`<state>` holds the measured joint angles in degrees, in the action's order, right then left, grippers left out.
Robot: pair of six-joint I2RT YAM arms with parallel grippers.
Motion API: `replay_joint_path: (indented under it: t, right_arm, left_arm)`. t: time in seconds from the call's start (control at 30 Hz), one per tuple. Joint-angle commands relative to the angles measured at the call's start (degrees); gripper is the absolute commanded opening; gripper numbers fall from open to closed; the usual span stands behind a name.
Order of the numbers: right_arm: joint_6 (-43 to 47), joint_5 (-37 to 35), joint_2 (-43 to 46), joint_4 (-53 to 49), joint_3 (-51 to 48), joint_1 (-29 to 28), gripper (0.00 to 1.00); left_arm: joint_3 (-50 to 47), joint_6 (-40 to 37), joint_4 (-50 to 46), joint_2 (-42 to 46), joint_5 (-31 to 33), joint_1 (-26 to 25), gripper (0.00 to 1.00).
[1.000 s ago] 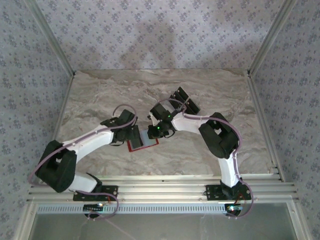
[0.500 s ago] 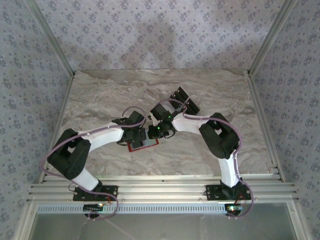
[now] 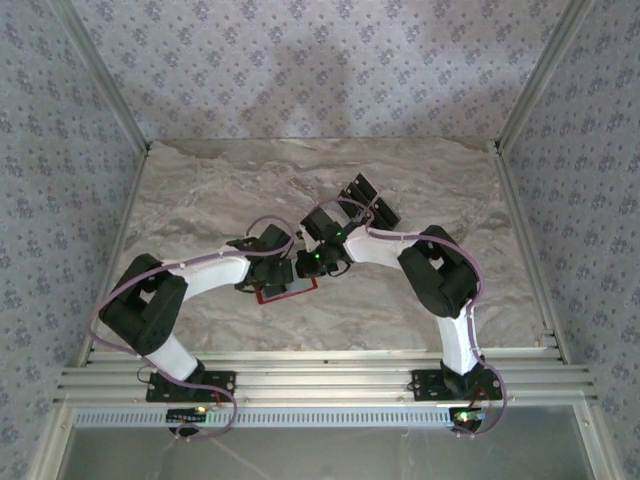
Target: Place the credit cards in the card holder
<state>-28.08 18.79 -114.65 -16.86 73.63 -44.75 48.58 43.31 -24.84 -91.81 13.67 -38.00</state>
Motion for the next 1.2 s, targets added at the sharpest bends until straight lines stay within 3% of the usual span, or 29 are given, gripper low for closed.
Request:
replay_joint_path:
  t: [0.0,0.77,1.17]
  right_arm:
    - [-0.8,-2.3,-1.0,-3.3,-1.4,0.3,0.1]
    - [-1.5,-2.3,-1.8,-3.3,-1.2,0.7,0.09]
    - [-3.0,-3.4,-0.9,-3.3,-2.5,1.0,0.09]
  left_arm:
    - [-2.3,-0.7,-2.8,1.4,-0.2,-0.4,0.98]
    - [-5.9,-0.8,-3.8,7.6,0.5,0.2,0.99]
    - [-11.8,6.0,-4.5,18.4,2.7,1.6,1.0]
